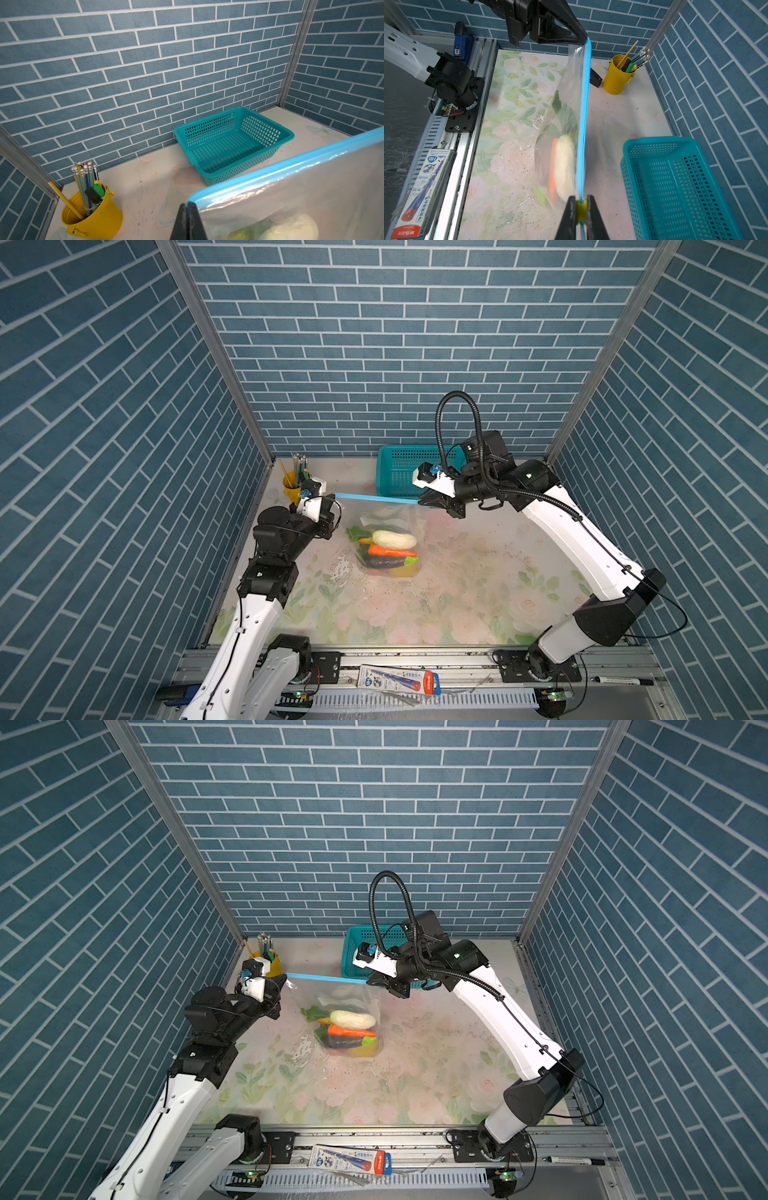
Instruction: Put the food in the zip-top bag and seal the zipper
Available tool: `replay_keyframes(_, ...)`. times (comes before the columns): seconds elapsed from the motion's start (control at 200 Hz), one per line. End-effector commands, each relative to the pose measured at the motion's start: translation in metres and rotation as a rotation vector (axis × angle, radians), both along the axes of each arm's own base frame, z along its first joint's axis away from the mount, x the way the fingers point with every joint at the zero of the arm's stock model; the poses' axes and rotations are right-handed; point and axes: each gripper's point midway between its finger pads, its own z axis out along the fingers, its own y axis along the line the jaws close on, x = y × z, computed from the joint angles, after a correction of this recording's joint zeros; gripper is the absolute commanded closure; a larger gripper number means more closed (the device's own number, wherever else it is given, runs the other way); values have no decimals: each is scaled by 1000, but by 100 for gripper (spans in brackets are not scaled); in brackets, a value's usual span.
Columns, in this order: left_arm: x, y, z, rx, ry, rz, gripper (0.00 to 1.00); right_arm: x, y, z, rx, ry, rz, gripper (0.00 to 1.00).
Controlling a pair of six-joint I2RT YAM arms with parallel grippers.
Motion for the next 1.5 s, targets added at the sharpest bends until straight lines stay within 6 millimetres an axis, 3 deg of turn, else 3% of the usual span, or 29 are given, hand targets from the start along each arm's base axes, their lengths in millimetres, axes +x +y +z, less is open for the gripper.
replay_keyframes(0.0, 3, 20, 11, 18, -27, 95, 100, -5, -15, 9, 5, -22, -19, 100)
replay_keyframes(0.43, 1, 20, 14, 5, -30, 84, 100, -6, -17, 7, 4, -14, -18, 100)
replay_keyframes(0.79, -20, -25, 39, -123, -30, -198, 100, -16, -18, -2, -2, 38, -5, 98)
replay_keyframes(1.01, -28, -34, 39, -138, -25, -264, 100, -24, -15, -13, -22, 65, -9, 91)
replay_keyframes(1.105, -31, -39, 43, -153, -32, -297, 100, -27, -8, -15, -35, 61, 0, 82)
replay_keyframes(1.24, -38, -44, 49, -171, -51, -343, 100, -27, 10, -15, -49, 53, 18, 59)
replay_keyframes(1.4, -44, -50, 54, -189, -67, -391, 100, 0, 43, -11, -23, 76, -21, 31)
replay_keyframes(1.495, -51, -55, 55, -190, -66, -428, 100, 8, 59, -20, -28, 123, -11, 14)
